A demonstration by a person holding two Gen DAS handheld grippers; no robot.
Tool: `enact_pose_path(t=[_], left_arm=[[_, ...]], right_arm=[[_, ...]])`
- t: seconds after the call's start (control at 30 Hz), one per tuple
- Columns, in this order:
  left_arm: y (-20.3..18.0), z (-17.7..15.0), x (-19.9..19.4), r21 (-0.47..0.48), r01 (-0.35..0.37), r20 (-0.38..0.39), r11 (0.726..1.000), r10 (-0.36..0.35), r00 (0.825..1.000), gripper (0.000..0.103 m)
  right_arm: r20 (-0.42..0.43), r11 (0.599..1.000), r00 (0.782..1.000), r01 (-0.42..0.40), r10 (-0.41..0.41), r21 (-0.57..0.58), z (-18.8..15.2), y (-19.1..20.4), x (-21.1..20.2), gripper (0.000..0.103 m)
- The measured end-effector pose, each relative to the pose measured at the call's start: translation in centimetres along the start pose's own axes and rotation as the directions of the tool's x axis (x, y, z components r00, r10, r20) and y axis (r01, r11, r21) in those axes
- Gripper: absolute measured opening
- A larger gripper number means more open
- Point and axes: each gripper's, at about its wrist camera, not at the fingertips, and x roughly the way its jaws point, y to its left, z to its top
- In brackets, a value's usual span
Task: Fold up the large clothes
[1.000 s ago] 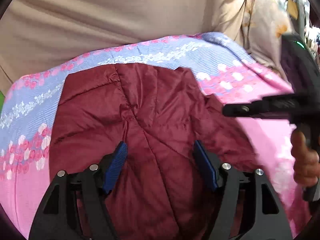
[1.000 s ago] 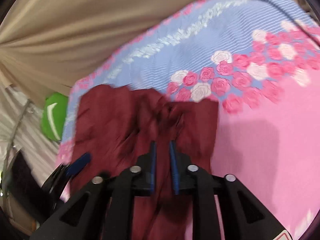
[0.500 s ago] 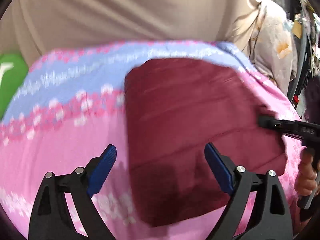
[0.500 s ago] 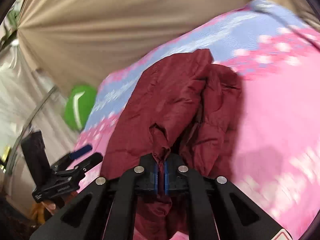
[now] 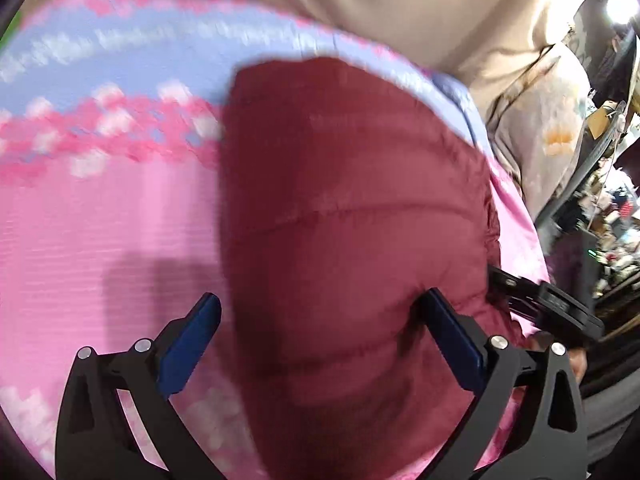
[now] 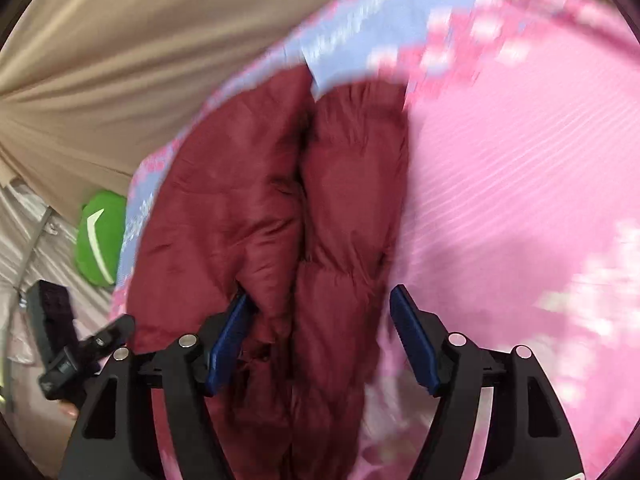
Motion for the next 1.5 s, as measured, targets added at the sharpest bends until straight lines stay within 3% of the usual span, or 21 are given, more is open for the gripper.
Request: enact_pose_path(t=[0.07,0.13,0.17,0.2,0.33,0.47,0.57,0.63,0.67,0.73,0.8,0.9,0.93,1.07,1.17,1.23,1.3,1.37,1.4,1.43,1.5], left_arm=[[0.7,0.5,1.0,-0.038,0.025,-0.003,0.999,-0.025,1.0,0.093],[0.0,1.2,0.0,0.001,-0.018,0.052,1.0,0.018,0.998,0.071],[-0.5,1.5,-0.6,0.033,-0.048,0.079,0.998,0.045,0.996,0.057],[-1.2,2.2,-1.8,0.075,-0.067,0.126,0.995,0.057,0.99,0.054],[-1.6,4.3,-4.0,0.103,-0.099,0.232,0.99,0.073,0.97,0.057],[-0.9,5.1,1.9,0.187,-0.291,0.192,0.938,0.256,0.947,0.07],[-1.4,3.7,0.4,0.19,-0.336,0.219,0.923,0.294,0.93,0.07],[-2.4,1.9,-2.1,0.216,-0.391,0.267,0.895,0.331,0.905,0.073],[-3.1,0.8,-3.5,0.235,-0.428,0.298,0.873,0.354,0.886,0.081],[-3.2,-0.5,-4.4,0.248,-0.457,0.314,0.854,0.375,0.872,0.086],[-3.2,-1.6,-4.3,0.251,-0.454,0.27,0.855,0.388,0.881,0.086],[-2.4,-2.0,-3.2,0.24,-0.465,0.244,0.852,0.411,0.878,0.086],[-2.4,-2.0,-3.0,0.24,-0.469,0.238,0.85,0.417,0.877,0.086],[-2.2,-2.4,-3.0,0.225,-0.459,0.221,0.86,0.413,0.883,0.086],[-2.1,-2.4,-2.6,0.219,-0.443,0.203,0.869,0.403,0.892,0.086],[-2.0,-2.5,-2.5,0.21,-0.418,0.174,0.884,0.387,0.906,0.086],[-2.0,-2.4,-3.4,0.203,-0.397,0.172,0.895,0.367,0.914,0.086],[-1.6,-1.7,-5.2,0.179,-0.327,0.18,0.928,0.296,0.938,0.093],[-1.3,-1.1,-5.8,0.165,-0.3,0.188,0.94,0.268,0.945,0.097],[-1.1,-0.4,-6.4,0.149,-0.275,0.198,0.95,0.244,0.949,0.098],[-0.1,1.9,-6.5,0.128,-0.229,0.197,0.965,0.202,0.959,0.098]], right_arm=[[-0.008,0.998,0.998,-0.061,0.061,0.002,0.8,0.5,1.2,0.046],[-0.003,0.997,0.997,-0.071,0.071,-0.039,2.2,2.4,1.1,0.021],[0.035,0.992,0.998,-0.055,0.059,-0.113,3.0,4.3,0.3,0.019],[0.07,0.985,0.996,-0.051,0.063,-0.162,3.4,5.7,-0.3,0.017],[0.184,0.962,0.98,-0.022,0.074,-0.271,5.6,9.2,-0.9,0.018],[0.093,0.95,0.983,0.177,-0.158,-0.257,7.4,6.1,6.4,0.033],[0.124,0.969,0.985,0.147,-0.124,-0.197,6.7,5.8,4.1,0.032],[0.186,0.957,0.973,0.179,-0.138,-0.226,5.1,6.9,0.6,0.036],[0.198,0.953,0.971,0.181,-0.134,-0.241,4.2,7.4,-0.8,0.037],[0.165,0.955,0.984,0.109,-0.065,-0.276,1.6,8.3,-2.4,0.05],[0.114,0.959,0.993,0.059,-0.028,-0.277,-0.6,8.7,-1.4,0.053],[0.093,0.958,0.992,0.11,-0.088,-0.266,-2.3,8.0,0.9,0.014],[0.089,0.963,0.993,0.095,-0.075,-0.252,-2.5,8.2,1.2,0.006],[0.177,0.952,0.983,0.097,-0.046,-0.289,-3.3,8.9,-2.1,0.004],[0.126,0.939,0.981,0.18,-0.149,-0.293,-3.3,8.2,1.1,0.004],[0.067,0.947,0.985,0.172,-0.16,-0.272,-3.5,6.8,3.1,0.003],[0.063,0.953,0.986,0.168,-0.157,-0.25,-3.3,7.0,2.1,0.007],[0.095,0.965,0.988,0.143,-0.125,-0.219,-2.7,7.3,0.1,0.019],[0.125,0.972,0.987,0.122,-0.098,-0.199,-2.1,7.2,-1.1,0.034],[0.159,0.98,0.985,0.098,-0.07,-0.175,-1.1,7.1,-2.3,0.06],[0.207,0.986,0.978,0.064,-0.031,-0.154,1.1,6.9,-3.4,0.073]])
